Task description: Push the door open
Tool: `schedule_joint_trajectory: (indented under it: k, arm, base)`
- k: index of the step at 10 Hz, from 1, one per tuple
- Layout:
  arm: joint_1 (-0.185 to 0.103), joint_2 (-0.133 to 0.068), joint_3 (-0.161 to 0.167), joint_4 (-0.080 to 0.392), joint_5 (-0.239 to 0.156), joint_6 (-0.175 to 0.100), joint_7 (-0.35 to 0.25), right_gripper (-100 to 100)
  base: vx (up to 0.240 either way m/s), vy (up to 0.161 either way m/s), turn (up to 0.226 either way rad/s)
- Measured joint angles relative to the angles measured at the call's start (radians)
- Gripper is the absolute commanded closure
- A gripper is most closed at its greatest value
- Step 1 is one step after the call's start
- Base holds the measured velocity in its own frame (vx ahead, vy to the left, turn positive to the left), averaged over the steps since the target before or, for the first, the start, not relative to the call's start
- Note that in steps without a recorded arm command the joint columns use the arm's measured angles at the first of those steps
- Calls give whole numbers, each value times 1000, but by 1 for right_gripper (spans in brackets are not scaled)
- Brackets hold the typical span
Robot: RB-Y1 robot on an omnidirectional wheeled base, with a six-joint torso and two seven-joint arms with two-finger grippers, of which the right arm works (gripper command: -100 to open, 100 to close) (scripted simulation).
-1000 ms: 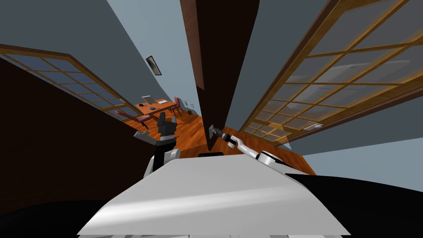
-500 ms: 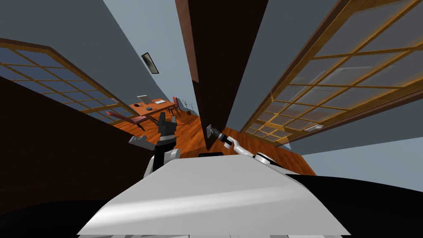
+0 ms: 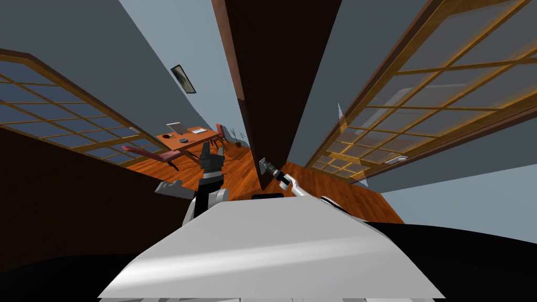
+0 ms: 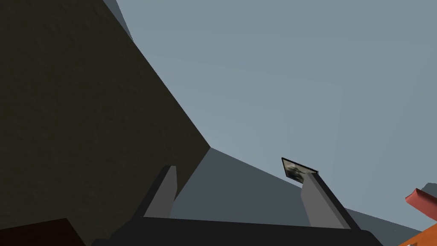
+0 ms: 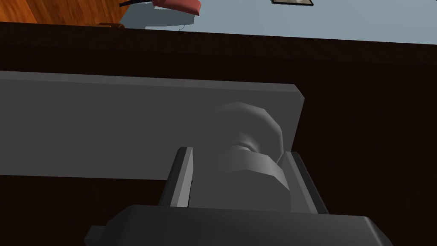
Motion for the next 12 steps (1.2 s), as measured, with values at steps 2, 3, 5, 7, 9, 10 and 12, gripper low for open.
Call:
schedule_joint_trajectory:
  k: [2, 3, 5, 7, 9, 10, 12]
  arm:
    - [12, 48, -17, -1, 10, 37, 33, 100]
    - [16, 72, -26, -3, 15, 57, 48, 100]
    - [21, 118, -45, 2, 24, 88, 79, 100]
    - [28, 164, -63, 5, 33, 119, 110, 100]
    - [39, 199, -78, -3, 41, 151, 135, 100]
    - [40, 218, -86, 2, 44, 159, 148, 100]
    - [51, 255, -101, -5, 52, 195, 173, 100]
  base:
    - [90, 102, -76]
    - [83, 102, -70]
    - [99, 98, -67]
    - [79, 114, -62]
    - [81, 88, -67]
    - [95, 113, -81]
    - [79, 86, -52]
